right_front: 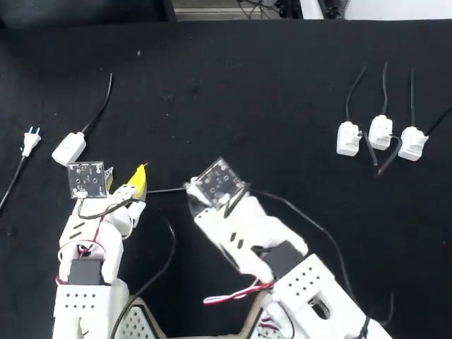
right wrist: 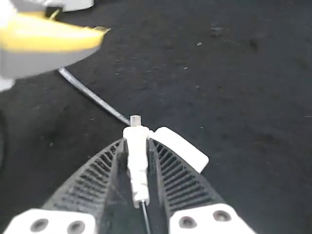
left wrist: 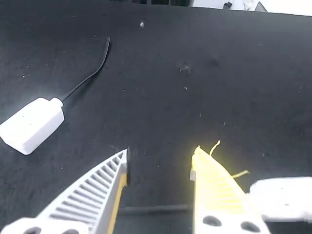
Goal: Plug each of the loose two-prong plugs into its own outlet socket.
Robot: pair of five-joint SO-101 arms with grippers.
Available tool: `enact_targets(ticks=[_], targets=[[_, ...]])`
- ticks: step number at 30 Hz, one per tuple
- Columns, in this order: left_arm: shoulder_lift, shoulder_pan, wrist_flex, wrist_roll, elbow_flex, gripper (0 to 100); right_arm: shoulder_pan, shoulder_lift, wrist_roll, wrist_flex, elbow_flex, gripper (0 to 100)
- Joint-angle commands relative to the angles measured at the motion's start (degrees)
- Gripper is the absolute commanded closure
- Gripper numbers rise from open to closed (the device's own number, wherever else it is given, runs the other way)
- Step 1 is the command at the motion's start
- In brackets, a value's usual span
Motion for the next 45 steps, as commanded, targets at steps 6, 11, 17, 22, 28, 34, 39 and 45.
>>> enact_targets(ticks=[6,11,17,22,28,34,39,45], targets=[[-0.1,-0.2,12.4,-4.1,-9.2,79,4.0,1.5,0.5,7.4,-10.4,98.8],[-0.1,-0.2,12.7,-4.2,-9.4,78,4.1,15.9,0.5,10.3,-18.6,98.8],[0.4,-0.2,12.9,-7.0,-9.5,79,4.1,31.3,0.5,12.7,-27.2,98.8],[10.8,-0.2,12.5,-7.0,-14.5,79,4.0,32.7,0.4,16.2,-30.1,98.8],[36.7,-0.2,6.2,-6.9,-22.8,79,4.0,33.2,0.4,17.8,-30.1,98.8],[56.5,-0.6,0.5,-6.9,-30.5,79,3.9,33.2,0.4,17.5,-28.6,98.8],[68.8,-2.5,0.2,-1.4,-39.0,79,3.9,33.3,0.4,17.7,-28.5,98.8],[78.6,-3.7,0.7,-0.1,-43.7,79,4.0,36.1,0.9,17.3,-28.4,98.8]])
